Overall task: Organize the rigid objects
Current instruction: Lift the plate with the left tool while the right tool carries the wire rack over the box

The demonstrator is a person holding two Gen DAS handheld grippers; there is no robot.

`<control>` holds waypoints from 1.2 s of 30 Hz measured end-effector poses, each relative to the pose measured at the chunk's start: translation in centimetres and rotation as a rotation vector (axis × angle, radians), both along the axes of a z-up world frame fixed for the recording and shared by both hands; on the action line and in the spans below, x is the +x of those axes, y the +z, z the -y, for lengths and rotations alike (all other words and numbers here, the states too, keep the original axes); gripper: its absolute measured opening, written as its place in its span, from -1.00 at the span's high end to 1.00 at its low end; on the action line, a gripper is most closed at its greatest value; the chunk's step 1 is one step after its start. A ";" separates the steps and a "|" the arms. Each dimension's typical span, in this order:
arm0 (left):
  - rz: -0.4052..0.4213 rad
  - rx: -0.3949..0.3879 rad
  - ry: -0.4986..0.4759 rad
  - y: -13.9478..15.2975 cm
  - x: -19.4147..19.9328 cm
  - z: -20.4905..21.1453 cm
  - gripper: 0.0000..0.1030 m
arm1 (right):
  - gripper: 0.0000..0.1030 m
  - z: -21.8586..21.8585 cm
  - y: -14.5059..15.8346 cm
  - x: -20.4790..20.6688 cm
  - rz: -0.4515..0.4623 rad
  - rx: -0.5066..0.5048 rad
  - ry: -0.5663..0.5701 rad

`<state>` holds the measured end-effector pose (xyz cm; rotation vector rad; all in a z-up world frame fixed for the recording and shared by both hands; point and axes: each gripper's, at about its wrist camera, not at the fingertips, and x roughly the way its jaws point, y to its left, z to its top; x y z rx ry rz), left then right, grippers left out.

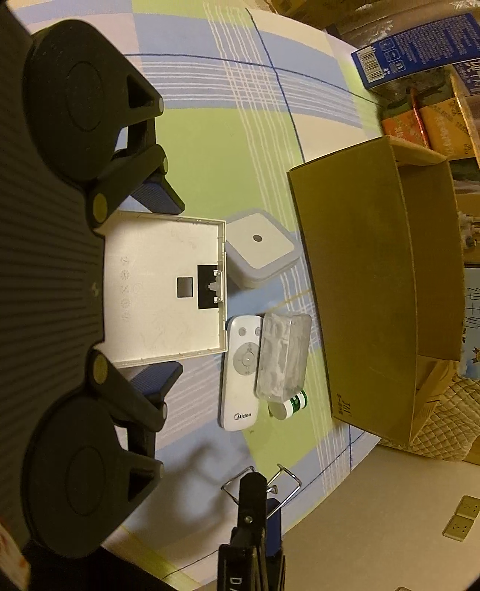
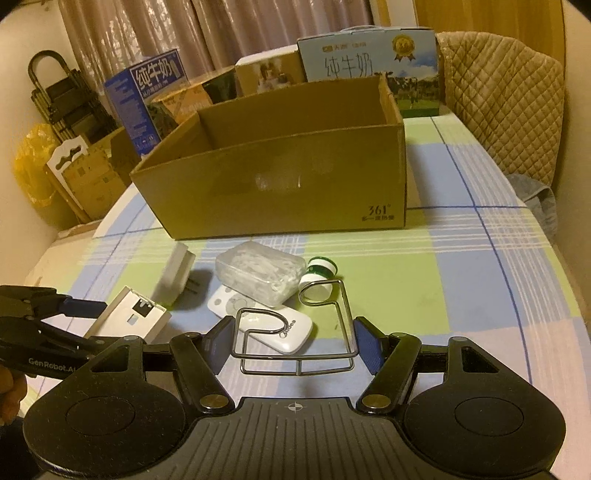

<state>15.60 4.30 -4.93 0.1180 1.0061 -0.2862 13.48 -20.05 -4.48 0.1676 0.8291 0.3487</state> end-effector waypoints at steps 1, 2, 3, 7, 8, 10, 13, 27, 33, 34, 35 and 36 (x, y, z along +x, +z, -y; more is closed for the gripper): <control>0.003 -0.002 0.003 0.2 -0.1 0.1 -0.60 | -0.27 0.1 0.2 -0.1 0.003 0.000 -0.001; 0.006 -0.003 0.006 0.3 -0.2 0.1 -0.60 | -0.27 0.0 0.4 -0.2 0.006 -0.001 -0.002; 0.010 -0.006 0.010 0.5 -0.3 0.2 -0.60 | -0.27 0.0 0.6 -0.3 0.009 -0.002 -0.002; 0.028 -0.020 0.029 1.4 -0.7 0.3 -0.60 | -0.27 0.2 1.4 -0.6 0.014 -0.008 -0.013; 0.032 -0.023 0.033 1.6 -0.8 0.3 -0.60 | -0.27 0.2 1.6 -0.7 0.013 -0.011 -0.017; 0.040 -0.028 0.040 2.1 -1.0 0.4 -0.60 | -0.27 0.2 1.9 -0.8 0.014 -0.016 -0.020; 0.052 -0.030 0.048 2.7 -1.3 0.5 -0.60 | -0.27 0.2 2.5 -1.1 0.019 -0.022 -0.024; 0.102 -0.035 0.055 5.5 -2.3 1.0 -0.60 | -0.27 0.4 4.3 -2.3 0.043 -0.032 -0.034; 0.120 -0.032 0.050 6.3 -2.4 1.2 -0.60 | -0.27 0.4 4.9 -2.5 0.054 -0.034 -0.035; 0.123 -0.031 0.049 6.5 -2.4 1.3 -0.60 | -0.27 0.4 5.0 -2.6 0.056 -0.034 -0.036; 0.125 -0.030 0.048 6.6 -2.4 1.3 -0.60 | -0.27 0.5 5.0 -2.6 0.056 -0.035 -0.036; 0.129 -0.029 0.047 6.7 -2.4 1.3 -0.60 | -0.27 0.5 5.1 -2.6 0.057 -0.035 -0.036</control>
